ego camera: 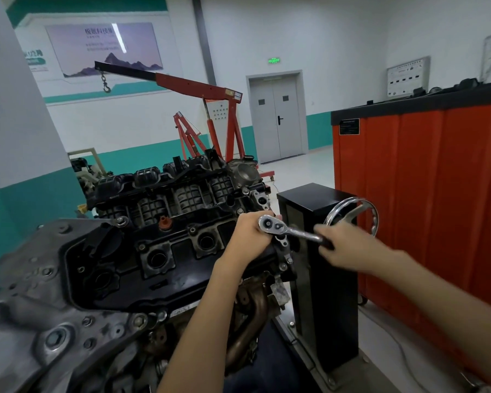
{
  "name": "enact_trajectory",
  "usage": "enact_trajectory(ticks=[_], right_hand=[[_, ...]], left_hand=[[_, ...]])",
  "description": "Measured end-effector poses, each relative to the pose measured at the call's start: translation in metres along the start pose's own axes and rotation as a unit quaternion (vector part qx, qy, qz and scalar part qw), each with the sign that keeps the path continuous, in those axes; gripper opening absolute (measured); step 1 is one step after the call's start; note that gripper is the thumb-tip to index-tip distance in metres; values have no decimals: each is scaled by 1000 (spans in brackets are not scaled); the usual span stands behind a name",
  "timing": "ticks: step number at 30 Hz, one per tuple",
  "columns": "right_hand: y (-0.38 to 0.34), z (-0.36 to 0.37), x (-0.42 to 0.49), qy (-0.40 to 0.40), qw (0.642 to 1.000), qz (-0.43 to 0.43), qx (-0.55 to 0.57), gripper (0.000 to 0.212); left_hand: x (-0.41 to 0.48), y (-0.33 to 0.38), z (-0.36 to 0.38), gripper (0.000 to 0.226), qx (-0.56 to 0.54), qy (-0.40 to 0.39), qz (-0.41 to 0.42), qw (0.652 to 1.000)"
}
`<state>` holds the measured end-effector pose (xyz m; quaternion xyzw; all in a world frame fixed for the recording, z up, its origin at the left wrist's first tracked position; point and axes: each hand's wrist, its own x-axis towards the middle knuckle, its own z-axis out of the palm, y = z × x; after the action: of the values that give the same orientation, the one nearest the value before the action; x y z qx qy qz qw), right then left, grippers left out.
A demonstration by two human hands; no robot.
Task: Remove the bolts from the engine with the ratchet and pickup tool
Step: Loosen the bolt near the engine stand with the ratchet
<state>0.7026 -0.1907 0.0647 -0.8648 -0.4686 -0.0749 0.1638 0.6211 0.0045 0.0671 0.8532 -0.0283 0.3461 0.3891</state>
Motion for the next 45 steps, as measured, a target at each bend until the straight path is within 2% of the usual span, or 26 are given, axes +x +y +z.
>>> enact_trajectory(ticks=[2, 4, 6, 7, 10, 12, 13, 16, 20, 21, 23, 25, 26, 28, 29, 31, 33, 34, 36, 38, 40, 42, 44, 45], right_hand=[[3, -18, 12, 37, 995, -21, -92, 20], [-7, -9, 9, 54, 996, -7, -65, 20], [-22, 25, -7, 64, 994, 37, 76, 15], [-33, 43, -18, 65, 982, 59, 169, 12], [-74, 85, -37, 74, 901, 109, 413, 17], [-97, 99, -38, 80, 855, 123, 497, 20], [-104, 102, -37, 83, 852, 121, 503, 20], [-88, 90, -32, 84, 905, 95, 405, 21], [-21, 33, -14, 6, 989, 28, 147, 13], [-8, 14, -6, 9, 999, 8, 44, 9], [2, -14, 8, 44, 993, -20, -109, 14], [-3, -15, 9, 70, 991, -12, -113, 17], [-9, -4, 4, 74, 995, 4, -67, 17], [-28, 31, -15, 71, 990, 53, 112, 12], [-42, 49, -25, 63, 972, 77, 215, 9], [-73, 79, -37, 67, 914, 109, 385, 14], [-100, 96, -38, 80, 869, 118, 474, 20], [-108, 100, -37, 81, 863, 113, 486, 21], [-104, 95, -34, 76, 885, 94, 449, 21], [-80, 80, -31, 62, 927, 67, 365, 23], [-48, 56, -25, 19, 963, 37, 265, 19], [-17, 25, -12, 0, 994, 6, 111, 7], [-1, -4, 2, 34, 997, -18, -64, 8], [0, -12, 6, 53, 993, -22, -104, 12]], left_hand=[[-2, 2, 3, 53, -18, 35, -8, 999], [-4, 1, 8, 54, -68, 95, -40, 992], [-3, -3, 14, 55, -112, 129, -62, 983], [-2, -4, 17, 55, -119, 132, -65, 982], [0, 0, 26, 52, -87, 120, -44, 988], [-1, 2, 28, 52, -104, 114, -44, 987], [-2, 2, 25, 54, -103, 110, -39, 988], [-2, -2, 11, 58, -72, 70, -30, 994], [0, 2, -6, 49, -14, -7, -21, 1000], [0, 4, -6, 48, 1, -15, -17, 1000], [-1, 7, -1, 51, 19, 5, -15, 1000], [-1, 5, 6, 55, -10, 66, -39, 997], [-1, 2, 8, 56, -37, 94, -52, 994], [1, -4, 14, 59, -77, 123, -56, 988], [1, -5, 18, 58, -90, 125, -52, 987], [1, -2, 25, 48, -93, 121, -36, 988], [2, -3, 29, 49, -89, 122, -28, 988], [2, -6, 28, 53, -86, 124, -28, 988], [2, -10, 19, 59, -80, 104, -27, 991], [1, -11, 7, 59, -63, 66, -34, 995], [0, -7, -1, 58, -37, 35, -36, 998], [0, -3, -2, 55, -15, 17, -30, 999], [0, 4, 1, 54, 8, 14, -19, 1000], [-1, 5, 3, 53, 7, 27, -21, 999]])
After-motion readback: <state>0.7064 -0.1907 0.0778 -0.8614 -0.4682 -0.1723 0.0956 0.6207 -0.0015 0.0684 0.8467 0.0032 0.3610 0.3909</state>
